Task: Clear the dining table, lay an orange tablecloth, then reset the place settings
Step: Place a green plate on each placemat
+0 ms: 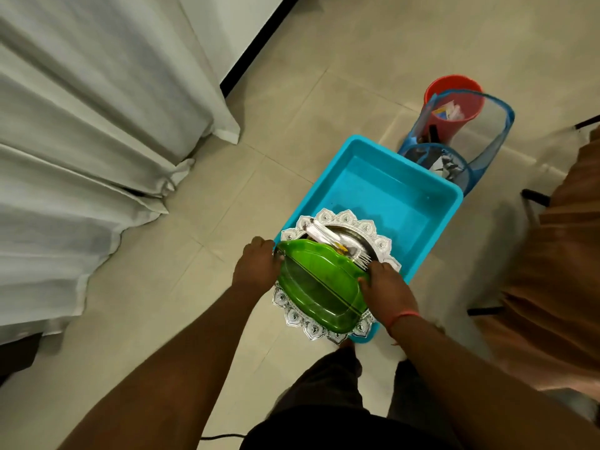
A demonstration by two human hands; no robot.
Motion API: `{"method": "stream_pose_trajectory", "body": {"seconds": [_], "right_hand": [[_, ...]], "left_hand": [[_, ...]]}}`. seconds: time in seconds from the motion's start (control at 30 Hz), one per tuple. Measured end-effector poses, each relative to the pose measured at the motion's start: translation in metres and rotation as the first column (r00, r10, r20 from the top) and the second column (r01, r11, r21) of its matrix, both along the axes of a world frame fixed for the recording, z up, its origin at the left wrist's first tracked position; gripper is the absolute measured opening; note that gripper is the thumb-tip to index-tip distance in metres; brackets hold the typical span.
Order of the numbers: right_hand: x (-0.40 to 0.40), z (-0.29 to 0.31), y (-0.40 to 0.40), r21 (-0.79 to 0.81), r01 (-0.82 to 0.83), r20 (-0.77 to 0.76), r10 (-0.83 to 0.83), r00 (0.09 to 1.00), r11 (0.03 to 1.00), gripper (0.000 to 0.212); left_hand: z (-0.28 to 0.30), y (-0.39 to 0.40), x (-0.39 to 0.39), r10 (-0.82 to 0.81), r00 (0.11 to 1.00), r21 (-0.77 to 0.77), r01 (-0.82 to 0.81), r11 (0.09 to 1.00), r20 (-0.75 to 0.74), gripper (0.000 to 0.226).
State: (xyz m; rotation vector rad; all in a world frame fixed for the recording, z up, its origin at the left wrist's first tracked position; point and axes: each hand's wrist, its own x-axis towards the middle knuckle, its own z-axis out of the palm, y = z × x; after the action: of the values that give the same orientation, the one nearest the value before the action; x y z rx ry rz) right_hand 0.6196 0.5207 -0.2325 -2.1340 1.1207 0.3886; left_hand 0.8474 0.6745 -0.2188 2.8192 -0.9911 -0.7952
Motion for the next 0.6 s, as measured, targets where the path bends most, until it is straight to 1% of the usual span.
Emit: {"method": "stream_pose_trajectory", "body": {"seconds": [0.1,0.2,0.3,0.33,0.43,0.53,0.6], "right_hand": [[0.007,-0.006,0.009,0.065,0.035,-0.066,-0.031,0.997,0.997,0.028],[0.011,-0.013,0.011,0.097,0.100,-0.094,-0.091,0.991,0.990,0.023],[0.013,-0.017,0.008,0.137,0.145,-0.104,-0.132,0.986,0.980,0.025],[0.013,-0.018,0.006,0.148,0.161,-0.101,-0.147,0.984,0.976,0.025],[0.011,-0.020,0.002,0.194,0.208,-0.083,-0.195,0.977,0.959,0.028],[0.003,-0.018,0.003,0.253,0.266,-0.052,-0.262,0.964,0.930,0.033],[-0.006,-0.014,0.003,0.275,0.311,-0.014,-0.319,0.948,0.910,0.033]], "left_hand": [[-0.005,-0.003,-0.003,0.133,0.980,0.017,-0.132,0.991,-0.145,0.031],[-0.009,-0.003,-0.003,0.260,0.944,0.025,-0.261,0.965,-0.201,0.028],[-0.015,0.000,-0.005,0.359,0.891,0.071,-0.354,0.933,-0.279,0.030],[-0.016,0.000,-0.006,0.389,0.866,0.075,-0.386,0.919,-0.314,0.030],[-0.016,0.002,-0.008,0.497,0.751,0.064,-0.525,0.849,-0.434,0.023],[-0.012,0.002,-0.011,0.527,0.663,0.056,-0.593,0.803,-0.532,0.003],[-0.005,-0.001,-0.012,0.535,0.602,0.054,-0.633,0.773,-0.593,0.007]]}}
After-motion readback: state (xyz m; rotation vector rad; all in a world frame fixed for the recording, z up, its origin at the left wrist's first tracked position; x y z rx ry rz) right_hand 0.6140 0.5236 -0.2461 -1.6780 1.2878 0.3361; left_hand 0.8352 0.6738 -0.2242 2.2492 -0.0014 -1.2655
